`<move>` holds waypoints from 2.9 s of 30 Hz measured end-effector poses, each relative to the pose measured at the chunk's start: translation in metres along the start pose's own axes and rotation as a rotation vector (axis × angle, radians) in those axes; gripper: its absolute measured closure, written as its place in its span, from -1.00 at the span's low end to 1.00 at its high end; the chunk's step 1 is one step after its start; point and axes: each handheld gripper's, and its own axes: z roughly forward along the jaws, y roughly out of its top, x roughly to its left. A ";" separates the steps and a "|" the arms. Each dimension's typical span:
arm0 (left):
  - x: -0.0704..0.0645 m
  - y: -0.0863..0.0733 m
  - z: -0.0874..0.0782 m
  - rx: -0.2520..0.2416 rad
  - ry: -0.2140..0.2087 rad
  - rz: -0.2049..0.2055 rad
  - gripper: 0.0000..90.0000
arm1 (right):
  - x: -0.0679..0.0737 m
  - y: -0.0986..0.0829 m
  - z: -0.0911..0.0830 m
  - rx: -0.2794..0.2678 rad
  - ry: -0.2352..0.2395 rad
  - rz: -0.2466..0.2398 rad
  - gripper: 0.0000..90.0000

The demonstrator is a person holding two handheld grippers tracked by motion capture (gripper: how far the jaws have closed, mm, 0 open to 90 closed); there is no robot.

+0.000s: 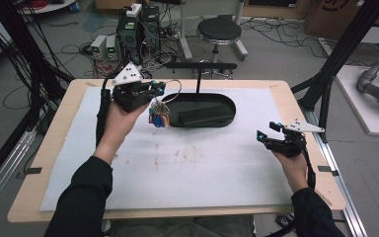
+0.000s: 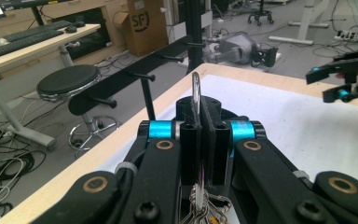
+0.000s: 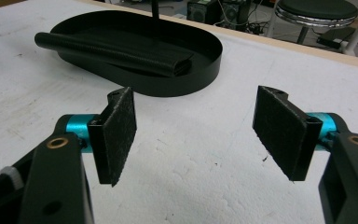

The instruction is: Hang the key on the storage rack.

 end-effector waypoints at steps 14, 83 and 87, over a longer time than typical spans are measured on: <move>0.029 0.005 0.037 0.022 0.043 -0.048 0.92 | 0.000 0.000 0.001 -0.001 0.001 -0.003 -0.32; -0.028 -0.056 -0.027 -0.016 0.132 -0.058 -0.28 | 0.001 0.000 -0.002 -0.008 -0.008 0.004 -0.32; -0.044 -0.075 -0.047 -0.015 0.116 -0.051 -0.34 | 0.002 0.001 -0.003 -0.013 -0.007 0.003 -0.32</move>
